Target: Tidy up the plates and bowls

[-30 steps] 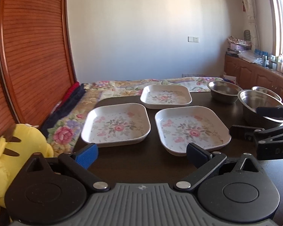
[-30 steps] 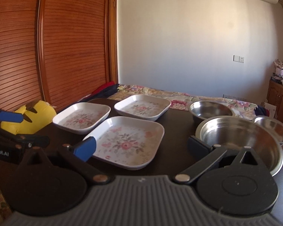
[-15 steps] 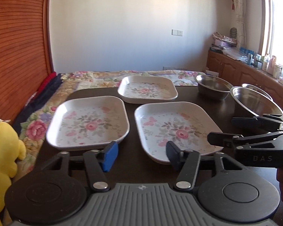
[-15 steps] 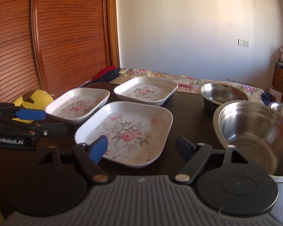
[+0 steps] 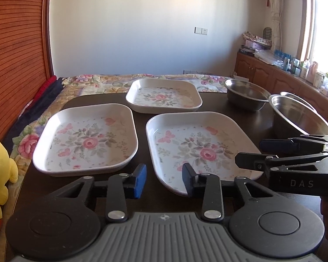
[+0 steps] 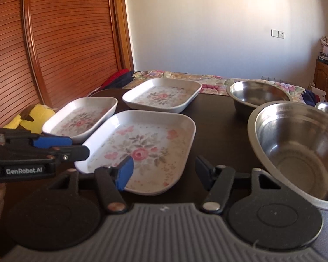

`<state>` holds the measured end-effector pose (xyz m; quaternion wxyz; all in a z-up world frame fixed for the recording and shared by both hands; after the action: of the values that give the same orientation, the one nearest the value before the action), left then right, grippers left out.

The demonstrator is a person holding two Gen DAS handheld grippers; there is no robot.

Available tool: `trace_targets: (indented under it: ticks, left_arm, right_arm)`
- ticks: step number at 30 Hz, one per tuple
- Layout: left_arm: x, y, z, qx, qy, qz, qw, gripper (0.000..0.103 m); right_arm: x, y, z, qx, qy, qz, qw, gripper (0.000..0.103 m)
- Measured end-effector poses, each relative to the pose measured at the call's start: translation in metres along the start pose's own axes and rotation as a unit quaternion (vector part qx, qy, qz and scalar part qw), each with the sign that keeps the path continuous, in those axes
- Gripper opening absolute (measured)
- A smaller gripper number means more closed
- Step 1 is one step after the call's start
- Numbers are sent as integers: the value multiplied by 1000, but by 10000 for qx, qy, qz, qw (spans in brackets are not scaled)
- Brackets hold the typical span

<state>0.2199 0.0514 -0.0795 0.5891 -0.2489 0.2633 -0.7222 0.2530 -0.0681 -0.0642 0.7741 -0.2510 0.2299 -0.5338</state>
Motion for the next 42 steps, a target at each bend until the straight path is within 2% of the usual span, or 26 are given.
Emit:
trace_targets:
  ticks: [5, 6, 8, 10, 16, 26, 34, 42]
  left_arm:
    - [0, 7, -2, -117, -36, -53, 9999, 27]
    - [1, 8, -2, -131, -44, -64, 9999, 25]
    - [0, 10, -2, -129, -56, -56, 9999, 23]
    - [-2, 12, -2, -121, -116, -85, 9998, 22]
    - [-4, 14, -1, -157, -201, -118, 9996, 22]
    - [-2, 3, -4, -115, -147, -81, 9998, 20]
    - [3, -20, -15, -18, -137, -14, 9999, 20]
    - [13, -47, -27, 122, -105, -18, 9999, 20]
  right_arm:
    - [5, 8, 0, -147, 81, -24, 9999, 53]
    - [6, 9, -1, -189, 108, -31, 9998, 48]
    - [8, 12, -1, -233, 148, -24, 9996, 45]
    - [10, 14, -1, -284, 184, -13, 9994, 36]
    - [15, 17, -2, -354, 359, 106, 9987, 25]
    - [16, 15, -2, -398, 422, 163, 9982, 20]
    - [11, -1, -14, -361, 502, 425, 9972, 20]
    - [7, -27, -21, -167, 473, 481, 9976, 20]
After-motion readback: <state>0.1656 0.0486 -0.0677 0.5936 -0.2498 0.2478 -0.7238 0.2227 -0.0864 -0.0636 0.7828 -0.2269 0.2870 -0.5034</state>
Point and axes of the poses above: each gripper's, at about its wrist camera, not at the fingertips, and y roughly the way its jaws point, x to its right, z to its top, the point moved 6 cm from there along y, roughly the way its jaws point, and after that the axes turned 7 degrees about -x, right-handed, at the moved point
